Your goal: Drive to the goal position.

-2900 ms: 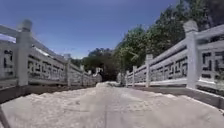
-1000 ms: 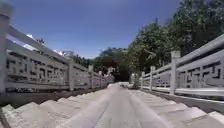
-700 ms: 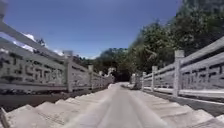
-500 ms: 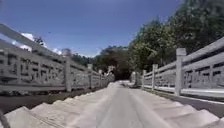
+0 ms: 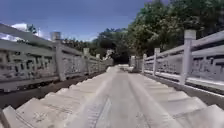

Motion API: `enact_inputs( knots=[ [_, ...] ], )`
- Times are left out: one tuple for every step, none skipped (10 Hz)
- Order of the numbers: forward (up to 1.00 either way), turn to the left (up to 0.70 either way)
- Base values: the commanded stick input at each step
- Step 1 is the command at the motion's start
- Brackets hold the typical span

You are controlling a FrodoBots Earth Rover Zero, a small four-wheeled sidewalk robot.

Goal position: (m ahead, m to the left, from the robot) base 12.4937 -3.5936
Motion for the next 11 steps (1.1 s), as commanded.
enact_inputs(
  knots=[
    [0.45,0.00],
    [0.45,0.00],
    [0.45,0.00],
    [0.45,0.00],
    [0.45,0.00],
    [0.45,0.00],
    [0.45,0.00],
    [0.45,0.00],
    [0.45,0.00],
    [0.45,0.00],
    [0.45,0.00]
  ],
)
